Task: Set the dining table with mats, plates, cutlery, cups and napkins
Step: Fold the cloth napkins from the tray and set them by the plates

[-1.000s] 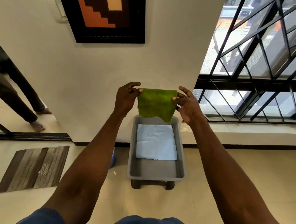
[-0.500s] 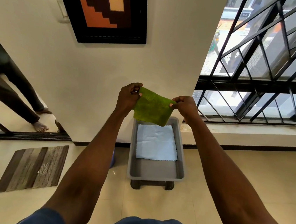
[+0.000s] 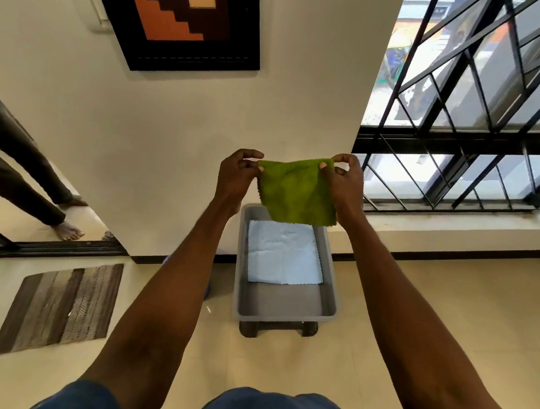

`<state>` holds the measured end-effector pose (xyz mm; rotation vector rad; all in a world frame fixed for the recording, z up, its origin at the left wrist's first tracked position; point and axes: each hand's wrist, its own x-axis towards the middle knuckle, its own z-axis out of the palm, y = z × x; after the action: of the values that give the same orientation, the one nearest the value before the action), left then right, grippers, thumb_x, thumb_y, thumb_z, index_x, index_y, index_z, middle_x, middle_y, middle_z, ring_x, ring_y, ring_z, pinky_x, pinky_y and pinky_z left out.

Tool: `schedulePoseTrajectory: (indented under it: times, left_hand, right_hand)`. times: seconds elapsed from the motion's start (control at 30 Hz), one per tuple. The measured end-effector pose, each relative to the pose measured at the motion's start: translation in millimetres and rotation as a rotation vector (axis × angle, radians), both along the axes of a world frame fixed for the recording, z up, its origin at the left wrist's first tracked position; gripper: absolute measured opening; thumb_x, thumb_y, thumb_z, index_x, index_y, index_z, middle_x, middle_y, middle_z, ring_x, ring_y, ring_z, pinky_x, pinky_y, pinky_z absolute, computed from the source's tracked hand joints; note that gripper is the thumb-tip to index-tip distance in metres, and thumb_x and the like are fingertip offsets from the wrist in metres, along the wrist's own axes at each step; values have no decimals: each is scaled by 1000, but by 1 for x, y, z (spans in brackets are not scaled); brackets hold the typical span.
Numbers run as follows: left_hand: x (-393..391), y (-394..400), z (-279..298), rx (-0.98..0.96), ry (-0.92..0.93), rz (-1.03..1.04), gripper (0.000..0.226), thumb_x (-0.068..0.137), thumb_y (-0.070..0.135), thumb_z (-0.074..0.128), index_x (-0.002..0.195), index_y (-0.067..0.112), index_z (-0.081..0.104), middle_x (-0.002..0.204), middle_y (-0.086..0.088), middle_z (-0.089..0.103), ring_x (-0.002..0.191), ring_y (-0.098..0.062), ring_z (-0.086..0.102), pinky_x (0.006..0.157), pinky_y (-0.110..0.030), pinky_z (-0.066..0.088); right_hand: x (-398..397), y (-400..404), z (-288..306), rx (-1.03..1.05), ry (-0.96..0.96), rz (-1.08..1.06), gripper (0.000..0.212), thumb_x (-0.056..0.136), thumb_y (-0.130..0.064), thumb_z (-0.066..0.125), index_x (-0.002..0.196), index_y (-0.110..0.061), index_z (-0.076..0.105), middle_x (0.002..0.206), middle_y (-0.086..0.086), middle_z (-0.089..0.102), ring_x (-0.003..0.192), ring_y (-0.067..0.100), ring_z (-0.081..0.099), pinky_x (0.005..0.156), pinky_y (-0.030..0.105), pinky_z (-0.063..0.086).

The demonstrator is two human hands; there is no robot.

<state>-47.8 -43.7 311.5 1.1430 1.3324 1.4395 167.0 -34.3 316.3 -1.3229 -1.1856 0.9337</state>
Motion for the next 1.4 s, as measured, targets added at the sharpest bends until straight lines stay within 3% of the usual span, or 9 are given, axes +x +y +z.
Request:
schedulePoseTrajectory:
  times: [0.2,0.37,0.5,0.63,0.8,0.93,1.13,1.27,1.4]
  left_hand:
    - [26,-8,-10,-136,-494,-149,16,91,9,64,102,19,70,100,-5,70,88,-25,64,79,-36,53]
    - [40,-11,-20,-234,-442,-164,33,84,6,73,116,14,65,91,-8,72,81,-23,65,78,-34,55]
    - [48,-14,-23,-263,-150,-223,43,82,5,75,123,13,64,93,-12,67,82,-17,64,80,-31,54]
    - [53,-8,-13,-169,-19,-167,32,83,2,72,114,9,69,75,0,58,64,0,56,62,-12,47]
    - [53,4,0,-170,63,-149,26,81,2,68,103,14,74,78,6,63,79,-8,56,74,-19,47]
    - [48,6,0,-299,-94,-256,24,83,-3,61,96,14,72,84,-9,63,83,-26,55,76,-33,51]
    - [38,6,-9,-274,-35,-266,22,87,-5,60,98,12,70,83,-8,66,73,-19,62,65,-24,52]
    - [39,3,-8,-192,115,-184,23,86,-5,61,105,4,71,89,0,68,75,-5,60,60,-10,45]
    - [40,6,-9,-138,43,-128,17,83,0,67,91,13,75,90,-3,72,89,-15,66,82,-24,55]
  right_hand:
    - [24,-3,-8,-178,187,-80,29,81,-35,74,82,-19,50,89,8,60,82,21,58,69,38,48]
    - [41,-19,-20,-467,475,4,43,80,-18,78,117,0,63,109,17,70,97,34,69,77,47,59]
    - [45,-30,-25,-515,524,11,31,85,-10,71,114,-2,61,112,16,66,101,34,65,87,50,55]
    - [50,-32,-29,-441,441,47,26,84,1,66,106,-8,57,118,14,62,108,31,58,78,41,51]
    - [51,-33,-36,-438,361,79,26,85,3,63,108,-10,62,104,7,65,100,23,60,73,33,49]
    - [49,-32,-39,-473,185,23,18,86,-7,67,98,-19,63,97,3,62,89,16,53,74,32,45]
    - [45,-32,-45,-311,-62,-25,18,92,-16,64,108,-12,70,90,2,66,78,11,57,68,25,43]
    - [41,-33,-40,-200,-26,-66,18,87,-7,62,100,-12,74,85,1,70,81,14,63,71,25,47]
    - [36,-33,-36,-119,-48,-104,20,90,-10,59,101,-14,74,86,3,72,87,16,66,74,26,53]
